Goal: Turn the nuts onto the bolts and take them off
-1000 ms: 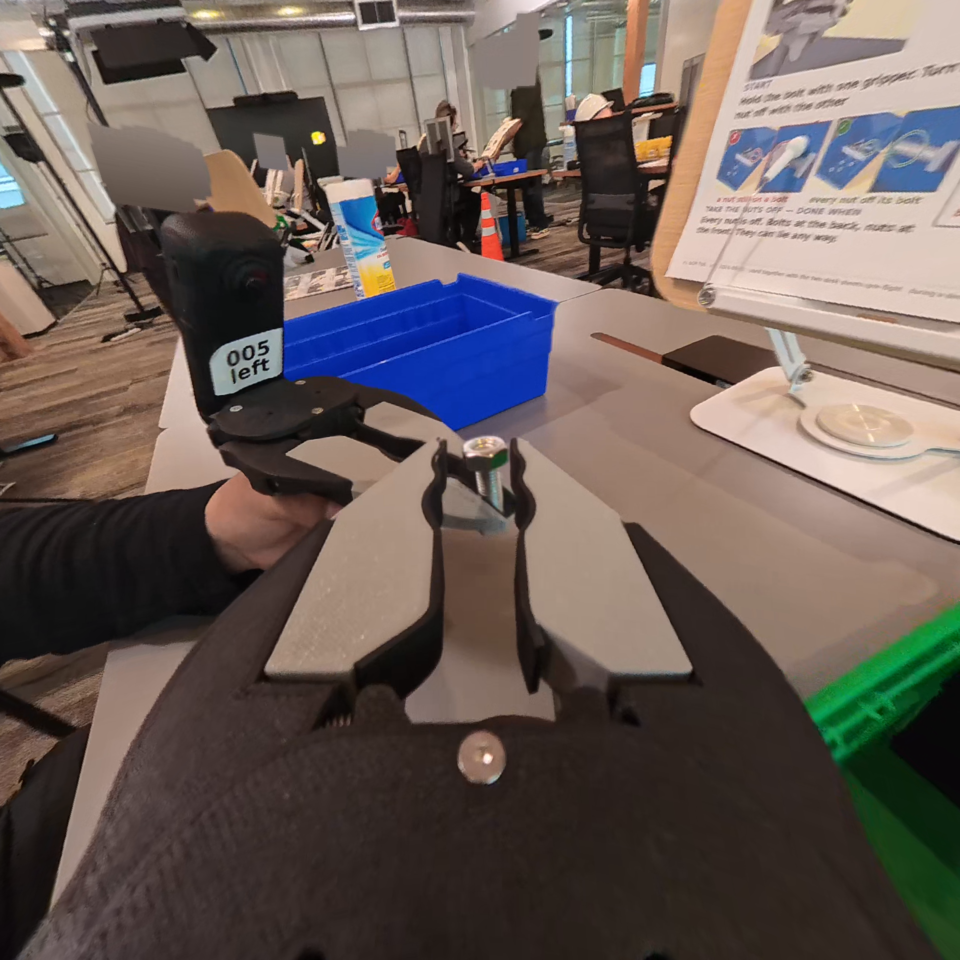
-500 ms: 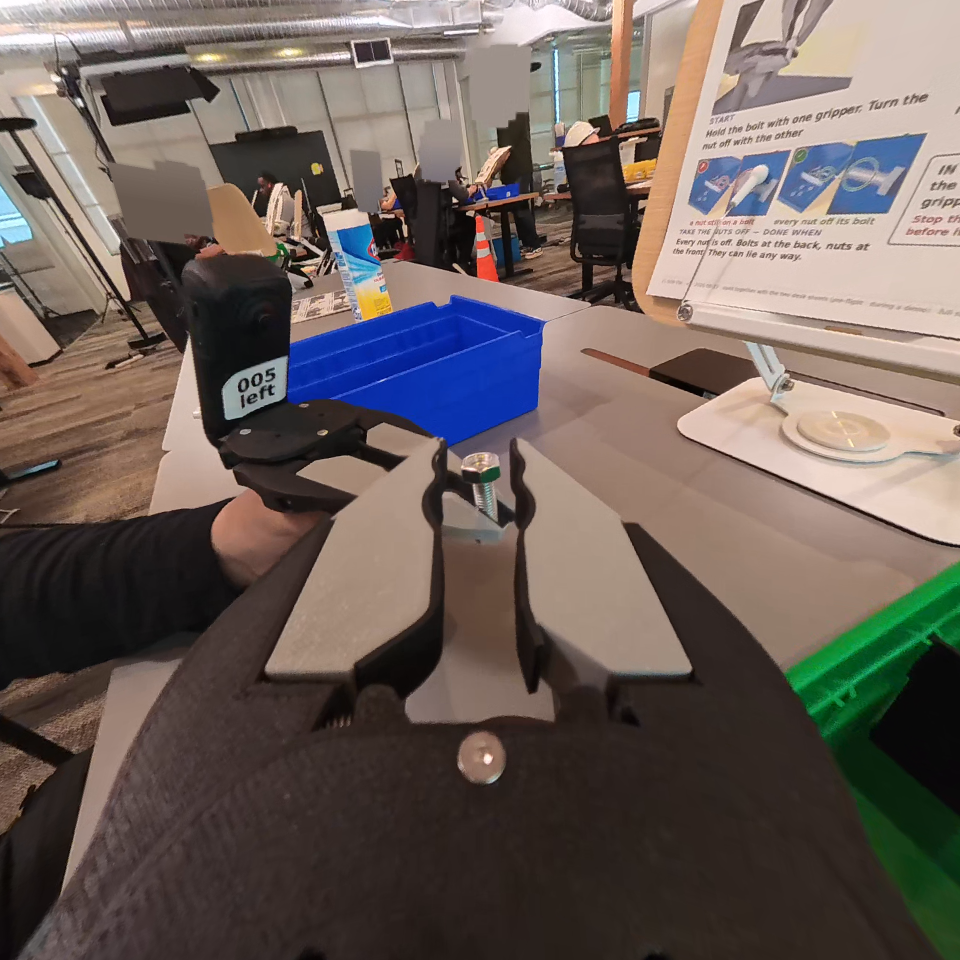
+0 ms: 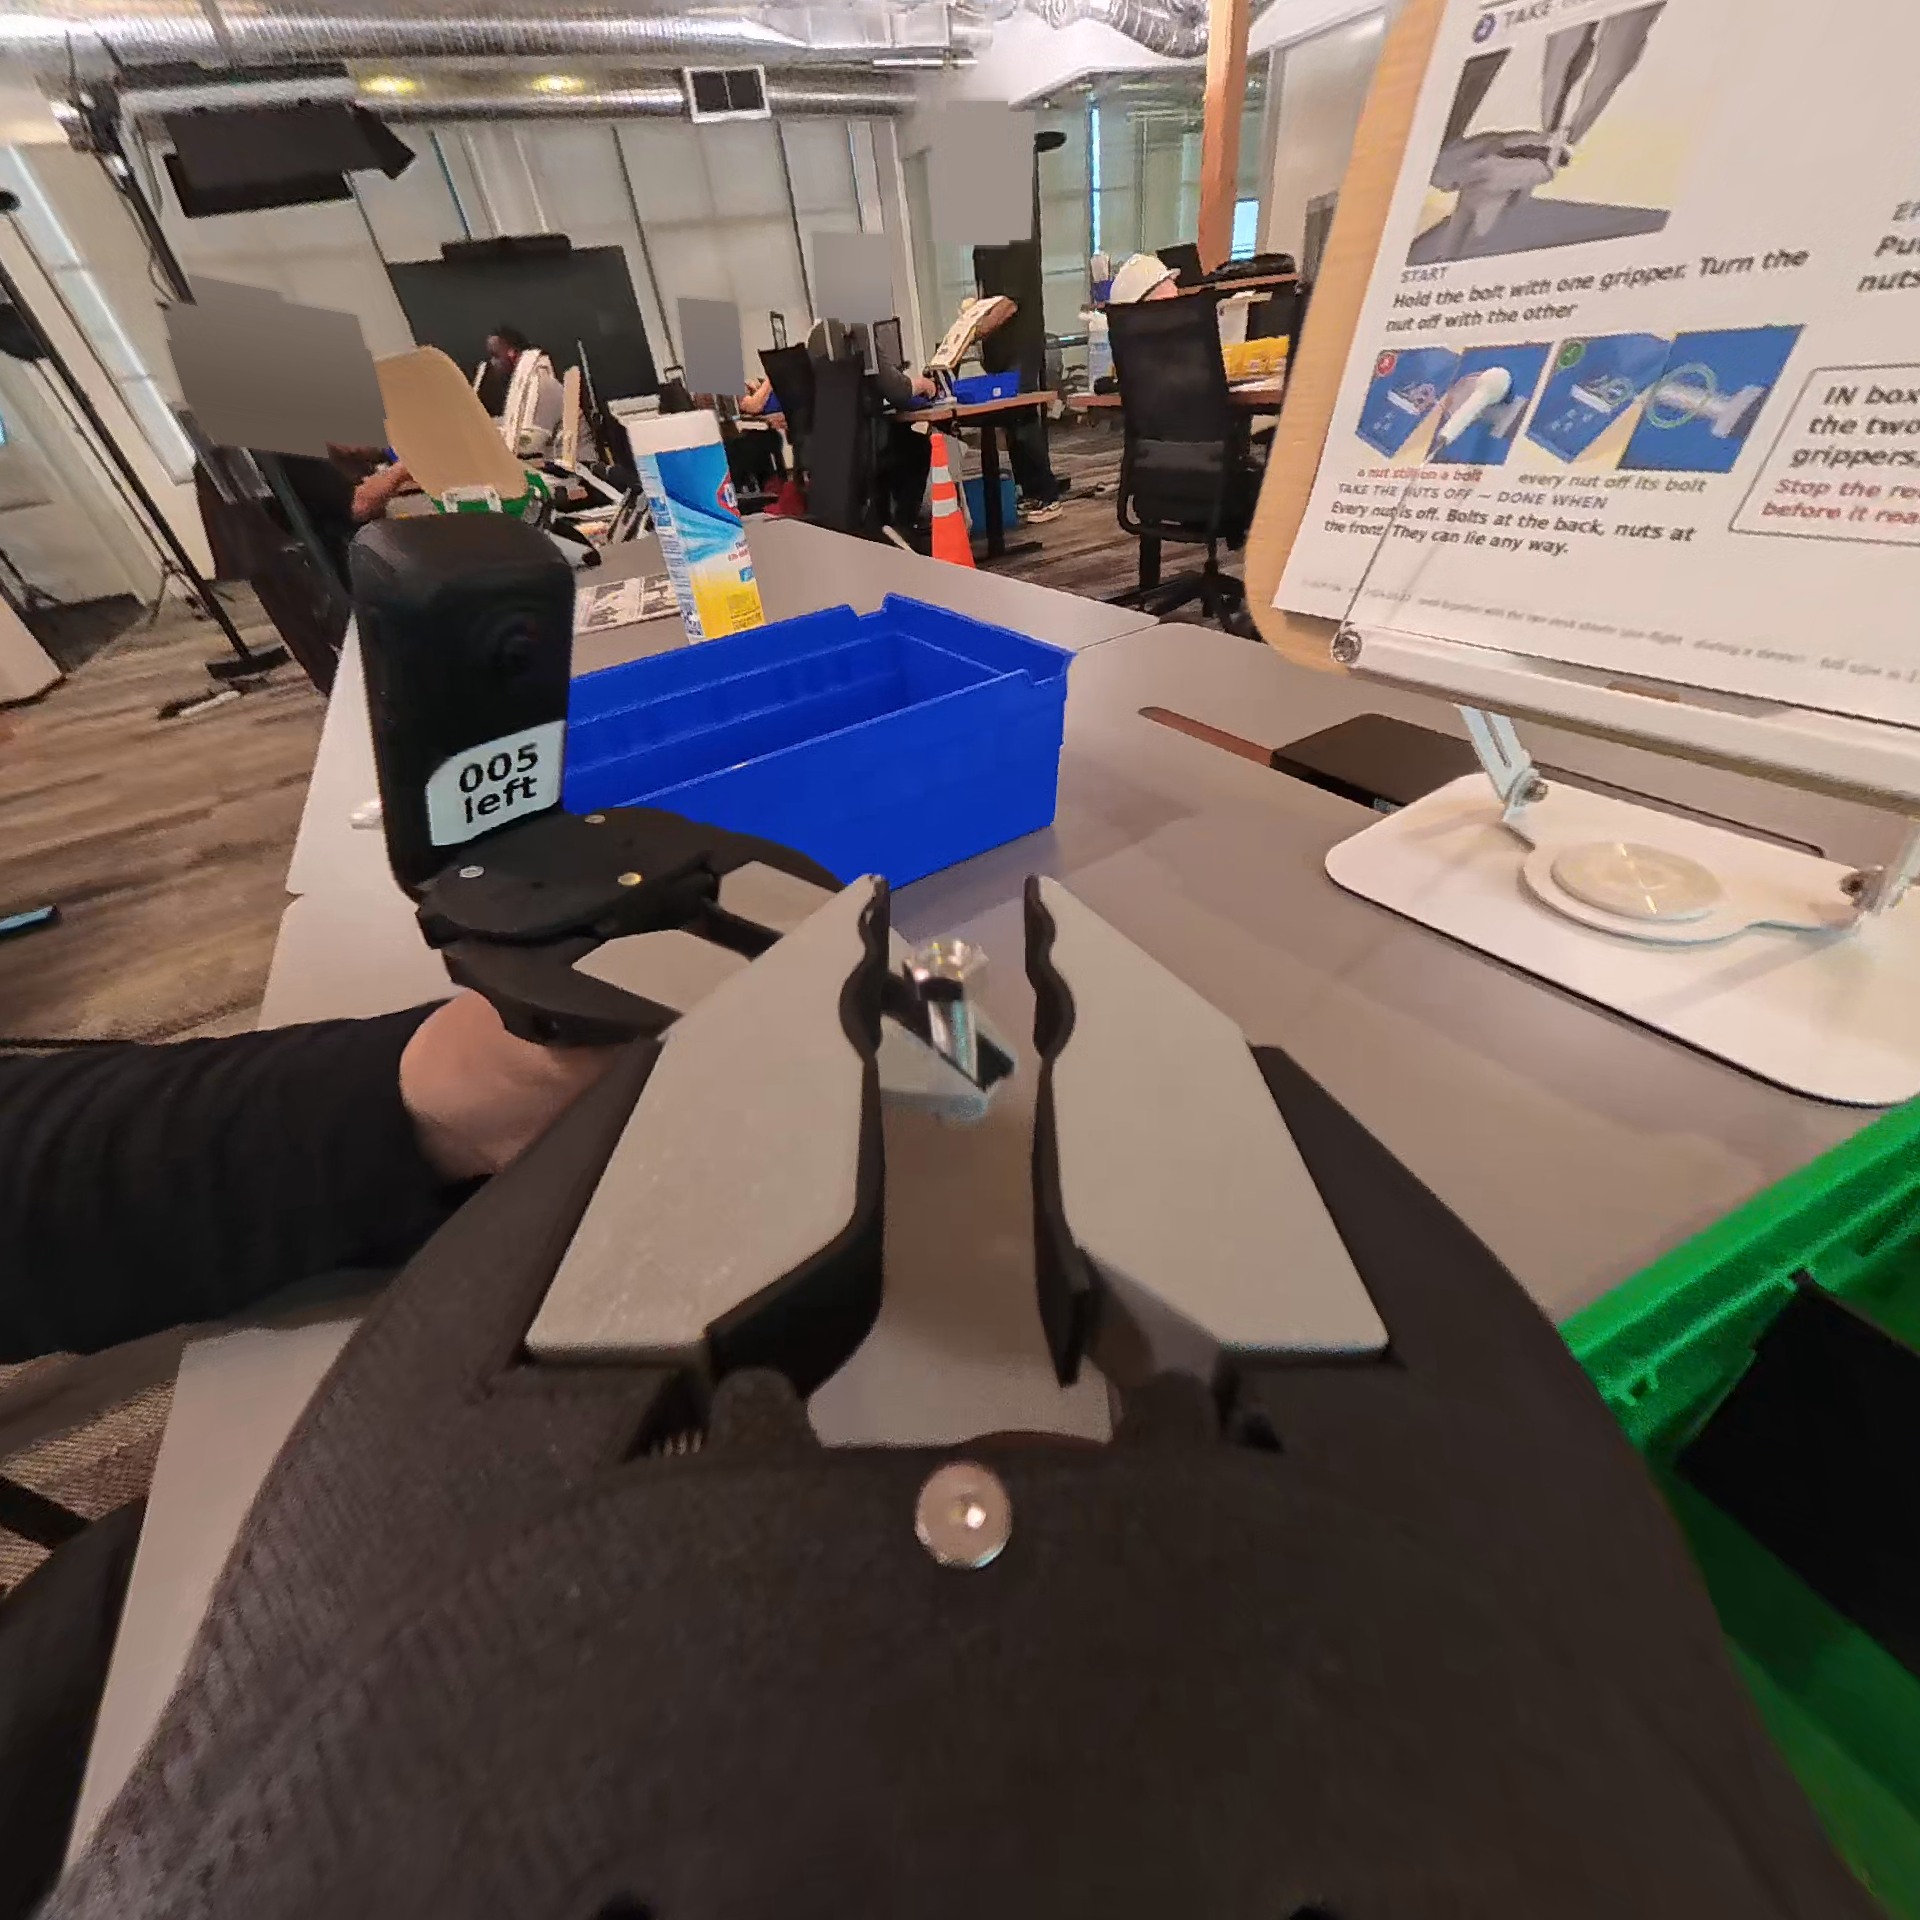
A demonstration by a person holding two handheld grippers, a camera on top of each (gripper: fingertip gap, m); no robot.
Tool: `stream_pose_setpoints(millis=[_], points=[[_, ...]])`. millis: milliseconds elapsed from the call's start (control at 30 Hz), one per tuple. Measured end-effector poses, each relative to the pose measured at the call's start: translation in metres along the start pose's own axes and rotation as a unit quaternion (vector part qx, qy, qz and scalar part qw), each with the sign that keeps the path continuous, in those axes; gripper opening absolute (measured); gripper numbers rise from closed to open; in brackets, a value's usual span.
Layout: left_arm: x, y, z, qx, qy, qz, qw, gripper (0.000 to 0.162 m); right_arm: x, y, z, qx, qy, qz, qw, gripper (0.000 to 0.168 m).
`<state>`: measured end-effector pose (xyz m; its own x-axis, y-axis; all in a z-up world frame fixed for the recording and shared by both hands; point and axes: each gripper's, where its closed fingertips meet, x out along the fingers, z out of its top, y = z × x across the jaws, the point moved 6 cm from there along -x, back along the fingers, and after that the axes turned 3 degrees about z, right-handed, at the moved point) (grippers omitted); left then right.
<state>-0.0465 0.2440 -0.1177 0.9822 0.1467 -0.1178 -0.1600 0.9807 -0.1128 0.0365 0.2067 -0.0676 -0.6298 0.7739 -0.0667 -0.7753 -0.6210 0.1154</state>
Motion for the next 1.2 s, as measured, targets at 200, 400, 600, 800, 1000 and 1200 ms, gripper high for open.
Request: stream_pose_setpoints(millis=[200,400,600,800,1000,1200], points=[[-0.006,0.006,0.006,-0.006,-0.019,0.017,1.000,0.006,0.010,0.002,-0.013,-0.005,0.038,0.001,0.999,0.023],[0.001,-0.019,0.004,0.030,-0.014,-0.047,0.998,0.006,0.021,0.015,-0.022,-0.011,0.054,0.028,0.998,0.025],[0.001,0.002,-0.005,0.052,0.024,0.027,0.998,0.006,0.009,0.004,-0.009,-0.003,0.021,0.006,1.000,0.024],[0.003,0.003,-0.007,0.041,0.026,0.028,0.998,0.006,0.012,-0.001,-0.019,0.009,0.048,-0.003,0.999,0.023],[0.006,-0.018,-0.004,0.054,0.013,-0.029,0.998,0.006,0.027,0.015,-0.030,0.020,0.047,0.036,0.998,0.036],[-0.001,0.001,0.000,0.010,0.004,0.003,1.000,0.006,0.011,0.000,-0.016,0.029,0.014,0.014,0.999,0.026]])
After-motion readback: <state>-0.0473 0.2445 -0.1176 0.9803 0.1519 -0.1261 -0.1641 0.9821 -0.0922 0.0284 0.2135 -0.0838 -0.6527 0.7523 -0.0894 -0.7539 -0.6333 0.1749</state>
